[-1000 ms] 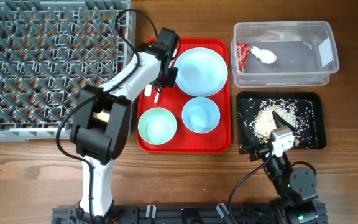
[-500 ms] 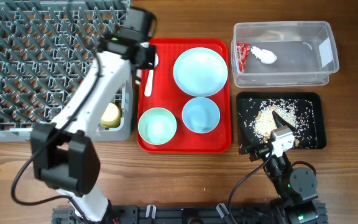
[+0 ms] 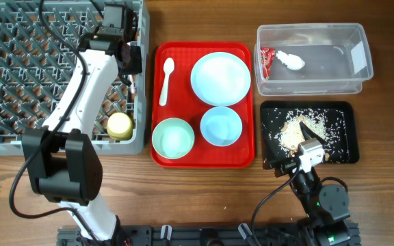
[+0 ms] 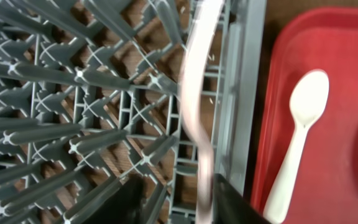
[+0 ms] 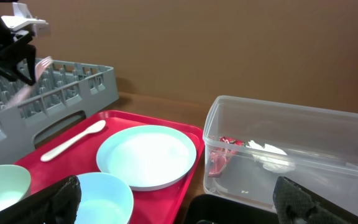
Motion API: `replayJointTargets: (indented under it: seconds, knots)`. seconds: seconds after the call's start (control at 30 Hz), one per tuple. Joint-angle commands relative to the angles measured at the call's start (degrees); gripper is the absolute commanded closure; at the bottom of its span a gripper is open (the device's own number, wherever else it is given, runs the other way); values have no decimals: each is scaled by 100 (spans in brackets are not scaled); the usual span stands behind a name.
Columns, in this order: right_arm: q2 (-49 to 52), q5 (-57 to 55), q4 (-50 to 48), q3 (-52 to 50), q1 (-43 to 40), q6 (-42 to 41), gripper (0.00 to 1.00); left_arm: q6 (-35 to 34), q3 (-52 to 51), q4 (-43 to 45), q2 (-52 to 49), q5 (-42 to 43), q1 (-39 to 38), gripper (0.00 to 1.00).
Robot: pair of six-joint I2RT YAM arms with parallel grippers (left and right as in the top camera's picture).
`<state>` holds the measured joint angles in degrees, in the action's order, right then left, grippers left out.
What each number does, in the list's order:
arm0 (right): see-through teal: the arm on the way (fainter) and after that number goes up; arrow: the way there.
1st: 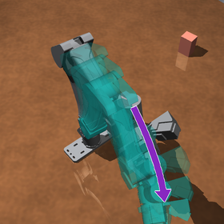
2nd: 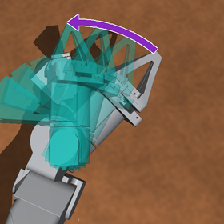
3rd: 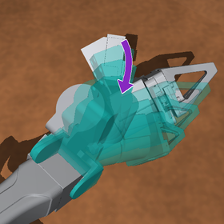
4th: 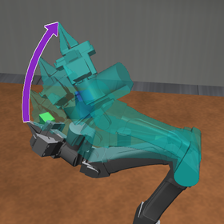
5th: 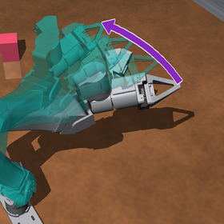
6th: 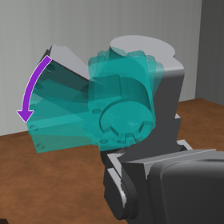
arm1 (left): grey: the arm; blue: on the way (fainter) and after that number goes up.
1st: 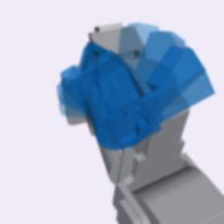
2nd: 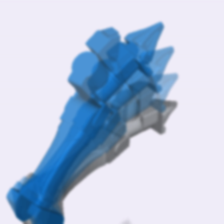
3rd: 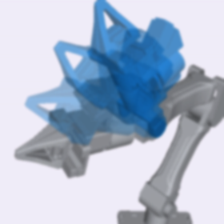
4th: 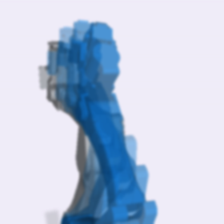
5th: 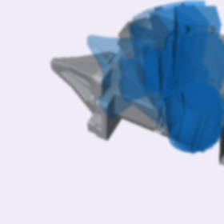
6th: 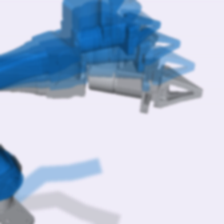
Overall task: Sort waste into correct bins and load items into the dishwasher rack
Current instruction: 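Grasp the white fork with the left gripper and place it in the rack, then move the left gripper back to the white spoon on the tray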
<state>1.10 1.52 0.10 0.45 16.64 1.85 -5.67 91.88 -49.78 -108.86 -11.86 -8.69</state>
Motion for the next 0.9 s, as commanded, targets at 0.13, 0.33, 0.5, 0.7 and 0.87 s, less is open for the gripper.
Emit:
replayJointTargets:
  seconds: [0.13, 0.33, 0.5, 0.7, 0.87]
  knots:
    - [-83, 114, -28, -15, -44, 79, 0, 168, 9, -162, 380, 398, -186, 42]
    - [-83, 111, -28, -15, -44, 79, 0, 33, -2, -81, 372, 1408, -501, 47]
    - [-83, 114, -28, -15, -44, 81, 0, 35, -17, 350, 127, 1331, -909, 49]
    - [-83, 114, -28, -15, -44, 79, 0, 33, -17, 750, -625, 748, -1086, 51]
    - [-83, 111, -28, -15, -44, 76, 0, 33, -17, 960, -1329, 748, -1069, 57]
